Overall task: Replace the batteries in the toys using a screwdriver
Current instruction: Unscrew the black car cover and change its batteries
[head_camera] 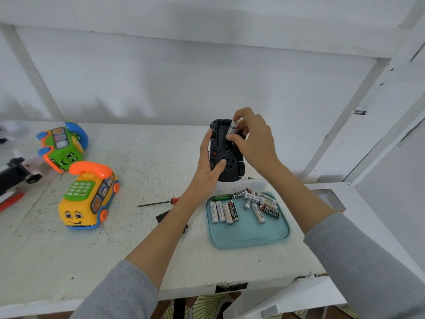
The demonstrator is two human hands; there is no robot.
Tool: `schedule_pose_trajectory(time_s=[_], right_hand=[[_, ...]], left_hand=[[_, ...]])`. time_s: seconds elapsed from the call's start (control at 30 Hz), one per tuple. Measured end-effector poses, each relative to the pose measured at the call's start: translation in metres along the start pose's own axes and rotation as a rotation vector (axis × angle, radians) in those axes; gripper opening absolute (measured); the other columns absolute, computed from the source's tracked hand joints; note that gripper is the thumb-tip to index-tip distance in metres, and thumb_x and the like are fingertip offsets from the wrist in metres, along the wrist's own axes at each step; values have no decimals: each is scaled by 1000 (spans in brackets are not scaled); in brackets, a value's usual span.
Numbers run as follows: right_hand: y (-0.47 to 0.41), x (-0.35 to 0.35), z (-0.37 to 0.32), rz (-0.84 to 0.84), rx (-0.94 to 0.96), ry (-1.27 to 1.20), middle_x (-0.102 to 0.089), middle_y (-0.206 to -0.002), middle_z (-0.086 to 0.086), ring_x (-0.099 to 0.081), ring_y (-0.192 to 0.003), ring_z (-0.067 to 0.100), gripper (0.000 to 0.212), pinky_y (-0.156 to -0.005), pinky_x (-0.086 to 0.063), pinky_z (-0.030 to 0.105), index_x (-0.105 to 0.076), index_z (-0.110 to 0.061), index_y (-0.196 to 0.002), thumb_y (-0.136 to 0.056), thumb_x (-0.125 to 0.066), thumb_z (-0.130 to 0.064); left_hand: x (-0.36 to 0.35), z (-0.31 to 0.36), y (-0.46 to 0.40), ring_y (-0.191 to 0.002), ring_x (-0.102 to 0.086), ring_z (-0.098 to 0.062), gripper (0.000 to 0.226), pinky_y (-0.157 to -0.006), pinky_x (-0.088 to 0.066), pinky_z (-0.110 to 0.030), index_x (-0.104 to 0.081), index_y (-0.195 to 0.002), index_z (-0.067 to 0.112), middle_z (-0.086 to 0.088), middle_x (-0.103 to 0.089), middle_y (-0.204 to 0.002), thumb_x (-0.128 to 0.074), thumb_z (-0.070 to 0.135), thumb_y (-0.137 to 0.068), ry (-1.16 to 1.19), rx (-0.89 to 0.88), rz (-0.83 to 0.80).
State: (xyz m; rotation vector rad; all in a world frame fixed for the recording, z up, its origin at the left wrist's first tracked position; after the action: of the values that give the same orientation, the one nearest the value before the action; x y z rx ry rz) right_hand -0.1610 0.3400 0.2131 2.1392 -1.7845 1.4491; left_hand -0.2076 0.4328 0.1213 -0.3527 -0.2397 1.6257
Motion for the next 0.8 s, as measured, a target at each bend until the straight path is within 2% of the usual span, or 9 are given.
schedule_pose_trajectory(time_s=[0.13, 0.27, 0.37, 0.47, 0.57, 0.67, 0.8], right_hand=[[-3, -6, 2, 31, 42, 83, -59, -86, 4, -44, -90, 14, 32, -67, -43, 31, -52, -14, -107, -78, -66, -13], [-2, -8, -4, 76, 135, 129, -62, -79, 2, -42, -88, 21, 30, -64, -46, 39, -55, -9, -102, -75, -68, -9], [-3, -8, -5, 118, 194, 205, -58, -87, 10, -45, -86, 28, 32, -67, -45, 41, -59, -6, -96, -67, -73, -9], [-5, -5, 1, 143, 165, 218, -52, -98, 14, -44, -90, 30, 34, -72, -43, 38, -62, -7, -95, -65, -75, -15], [-5, -8, 6, 77, 157, 209, -51, -108, 14, -45, -97, 30, 36, -79, -41, 38, -63, -9, -102, -70, -74, -19], [-4, -14, 10, -16, 127, 132, -49, -114, 14, -44, -105, 29, 33, -86, -42, 35, -62, -5, -108, -77, -70, -15], [-3, -17, 13, -34, 119, 109, -49, -116, 15, -43, -108, 28, 28, -85, -38, 28, -63, -3, -106, -81, -67, -13]], left_hand=[[0, -1, 1, -132, -44, -25, 65, -101, -46, -26, -14, -142, 41, -13, -30, -151, -40, -2, -100, 7, 5, 8], [1, -1, 0, -136, -39, -26, 66, -106, -43, -34, -15, -142, 45, -10, -26, -154, -43, 4, -99, 6, 3, 11], [1, -1, 1, -136, -39, -25, 66, -106, -43, -34, -16, -141, 45, -9, -25, -155, -42, 1, -99, 12, 9, 23], [1, -1, 1, -135, -40, -23, 66, -103, -45, -30, -16, -141, 41, -8, -24, -155, -40, -3, -99, 12, 10, 27], [1, -1, 1, -136, -39, -22, 66, -102, -46, -28, -15, -141, 42, -6, -22, -156, -41, -2, -99, 7, 13, 29], [2, -1, 1, -136, -39, -25, 68, -105, -44, -36, -14, -141, 45, -8, -22, -156, -42, 0, -99, -2, 8, 25], [2, -1, 1, -136, -39, -25, 66, -107, -42, -41, -15, -140, 48, -5, -22, -156, -44, 7, -98, -25, 9, 20]])
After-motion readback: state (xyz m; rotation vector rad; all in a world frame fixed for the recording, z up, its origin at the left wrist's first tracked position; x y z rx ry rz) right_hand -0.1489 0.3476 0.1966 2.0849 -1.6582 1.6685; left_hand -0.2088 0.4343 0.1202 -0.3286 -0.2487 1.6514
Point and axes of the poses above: each hand's wrist, its own y-axis away from the middle knuckle, its own x-axis out of the back of the hand, z = x × y, the point moved 8 cm from there along -y, towards the middle knuckle
